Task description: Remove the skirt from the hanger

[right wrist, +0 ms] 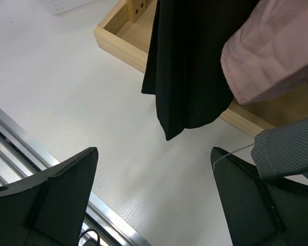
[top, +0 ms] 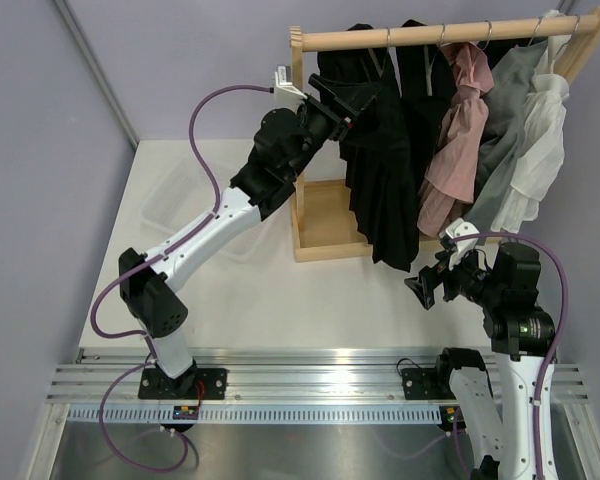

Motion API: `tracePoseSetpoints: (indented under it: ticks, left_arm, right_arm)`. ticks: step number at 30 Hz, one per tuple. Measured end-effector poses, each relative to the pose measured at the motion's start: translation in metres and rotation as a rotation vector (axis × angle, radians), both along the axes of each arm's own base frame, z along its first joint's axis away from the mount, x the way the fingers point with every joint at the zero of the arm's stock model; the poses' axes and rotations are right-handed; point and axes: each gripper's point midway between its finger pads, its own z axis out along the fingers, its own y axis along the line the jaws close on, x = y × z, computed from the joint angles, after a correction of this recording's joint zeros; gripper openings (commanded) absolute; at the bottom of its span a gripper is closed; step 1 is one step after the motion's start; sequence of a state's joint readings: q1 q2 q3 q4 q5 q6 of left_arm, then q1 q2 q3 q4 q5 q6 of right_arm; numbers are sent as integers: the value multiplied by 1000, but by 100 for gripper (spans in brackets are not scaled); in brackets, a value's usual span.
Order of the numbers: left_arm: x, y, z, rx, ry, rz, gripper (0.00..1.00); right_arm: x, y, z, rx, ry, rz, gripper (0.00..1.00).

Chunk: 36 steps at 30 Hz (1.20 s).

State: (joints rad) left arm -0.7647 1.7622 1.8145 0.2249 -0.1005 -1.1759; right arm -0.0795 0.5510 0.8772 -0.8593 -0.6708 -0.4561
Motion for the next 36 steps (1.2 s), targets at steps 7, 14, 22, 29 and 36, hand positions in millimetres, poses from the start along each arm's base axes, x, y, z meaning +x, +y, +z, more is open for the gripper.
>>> tracePoseSetpoints:
  ticks: [7,14,22,29,36]
  left_arm:
    - [8,5,-27,-26,103,48,71]
    - [11,9,-35,-15,146,84,69]
    - [5,5,-23,-53,102,67,96]
    - [1,7,-12,-98,67,60,92]
    - [-4,37,-29,-196,135,142,92]
  right_arm:
    - [-1,0,1,-1,-9,0,100]
    - [-1,0,2,-1,-10,0,100]
    - [-4,0,3,-2,-21,0,100]
    - [-4,0,3,-2,-23,0,100]
    - [-5,0,3,-2,-23,1,99]
